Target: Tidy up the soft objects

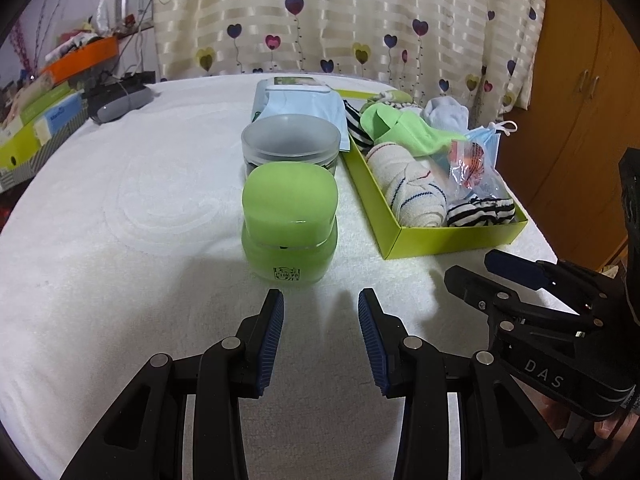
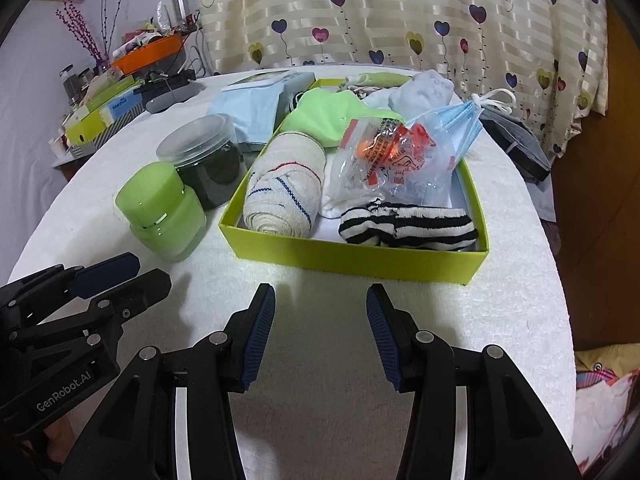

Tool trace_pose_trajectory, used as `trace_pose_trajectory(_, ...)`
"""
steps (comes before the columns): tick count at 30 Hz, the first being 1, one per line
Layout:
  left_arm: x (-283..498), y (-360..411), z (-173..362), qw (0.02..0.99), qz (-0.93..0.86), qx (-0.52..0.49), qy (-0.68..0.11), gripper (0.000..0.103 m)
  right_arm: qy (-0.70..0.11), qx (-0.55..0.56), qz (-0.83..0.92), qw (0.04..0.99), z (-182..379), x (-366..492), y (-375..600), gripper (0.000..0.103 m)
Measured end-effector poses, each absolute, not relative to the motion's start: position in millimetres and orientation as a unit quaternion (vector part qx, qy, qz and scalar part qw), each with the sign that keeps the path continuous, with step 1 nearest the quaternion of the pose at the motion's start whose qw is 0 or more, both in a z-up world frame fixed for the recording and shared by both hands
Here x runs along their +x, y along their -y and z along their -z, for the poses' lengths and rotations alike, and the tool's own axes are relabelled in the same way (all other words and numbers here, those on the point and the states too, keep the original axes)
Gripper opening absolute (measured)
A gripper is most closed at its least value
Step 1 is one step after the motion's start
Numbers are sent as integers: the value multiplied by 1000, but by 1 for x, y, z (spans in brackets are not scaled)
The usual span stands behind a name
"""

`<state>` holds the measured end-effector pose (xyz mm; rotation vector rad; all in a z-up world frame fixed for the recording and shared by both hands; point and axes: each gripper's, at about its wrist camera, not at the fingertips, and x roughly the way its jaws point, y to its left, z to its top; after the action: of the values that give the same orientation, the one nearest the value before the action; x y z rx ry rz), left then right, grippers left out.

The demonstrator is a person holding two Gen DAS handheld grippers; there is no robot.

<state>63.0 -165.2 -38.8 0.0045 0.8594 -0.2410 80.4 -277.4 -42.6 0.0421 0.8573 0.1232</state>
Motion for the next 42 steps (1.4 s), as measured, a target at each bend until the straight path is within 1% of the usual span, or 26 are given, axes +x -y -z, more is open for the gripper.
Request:
trace_pose_trajectory(14, 60, 159, 33, 905, 111, 0, -410, 39, -414, 19, -48, 909, 39, 95, 276, 49)
trace_pose_trajectory(27, 53, 157, 18, 914, 97, 10, -393, 40, -386, 4, -65, 920, 13, 74, 260, 49)
trace_pose_trajectory(33, 55, 157, 20, 910, 105, 7, -402, 40, -391, 5, -62, 918, 16, 74, 261, 49)
trace_pose_trajectory(42, 56, 156, 18, 914, 101, 10, -392, 40, -403, 10, -55, 913, 28, 84, 270, 49)
